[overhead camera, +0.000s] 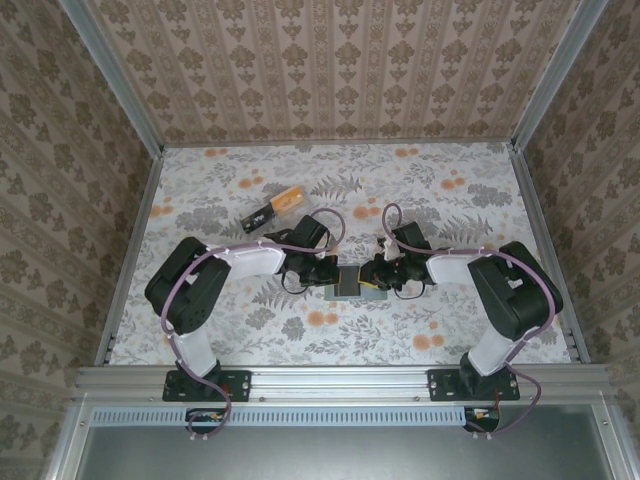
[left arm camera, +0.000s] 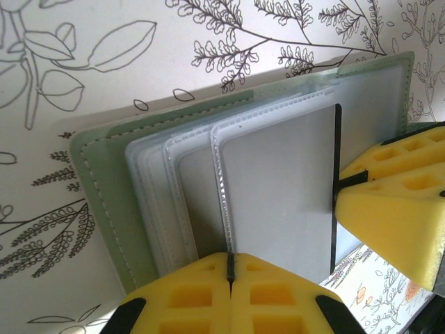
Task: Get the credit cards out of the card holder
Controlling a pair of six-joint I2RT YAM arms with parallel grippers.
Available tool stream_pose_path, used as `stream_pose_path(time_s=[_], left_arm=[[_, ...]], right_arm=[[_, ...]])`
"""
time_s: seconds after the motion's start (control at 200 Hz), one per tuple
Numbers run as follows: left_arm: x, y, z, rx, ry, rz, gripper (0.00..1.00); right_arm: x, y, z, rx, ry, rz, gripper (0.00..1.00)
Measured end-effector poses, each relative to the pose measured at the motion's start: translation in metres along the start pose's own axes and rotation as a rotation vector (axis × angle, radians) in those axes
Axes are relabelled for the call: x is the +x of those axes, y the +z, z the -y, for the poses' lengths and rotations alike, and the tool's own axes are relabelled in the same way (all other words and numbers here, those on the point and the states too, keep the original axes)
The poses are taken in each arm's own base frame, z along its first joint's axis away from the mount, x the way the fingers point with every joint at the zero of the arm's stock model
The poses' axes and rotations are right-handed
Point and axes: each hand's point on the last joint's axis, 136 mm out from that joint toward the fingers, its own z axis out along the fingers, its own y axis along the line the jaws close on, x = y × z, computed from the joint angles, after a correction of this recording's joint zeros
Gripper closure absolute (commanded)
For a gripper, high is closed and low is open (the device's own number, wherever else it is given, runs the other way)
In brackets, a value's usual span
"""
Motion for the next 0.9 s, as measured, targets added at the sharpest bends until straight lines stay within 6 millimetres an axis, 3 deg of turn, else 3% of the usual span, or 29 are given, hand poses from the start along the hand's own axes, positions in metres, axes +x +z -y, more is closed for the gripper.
stream_pose_path(time_s=[0.175,0.52,0.9], left_arm=[[0.000,0.000,0.000,0.000,0.000,0.000,1.00],[0.000,0.000,0.000,-0.001,-0.001,0.000,1.00],[-0.001,-0.001,-0.002,-0.001,-0.006,0.002,1.00]], right_arm=[[0.001,0.003,0.000,-0.014,0.011,-0.011,1.00],[-0.001,0.000,0.002,-0.014,0.017,-0.007,1.00],[-0.002,-0.019,0.022,0.013,0.048,0.021,1.00]])
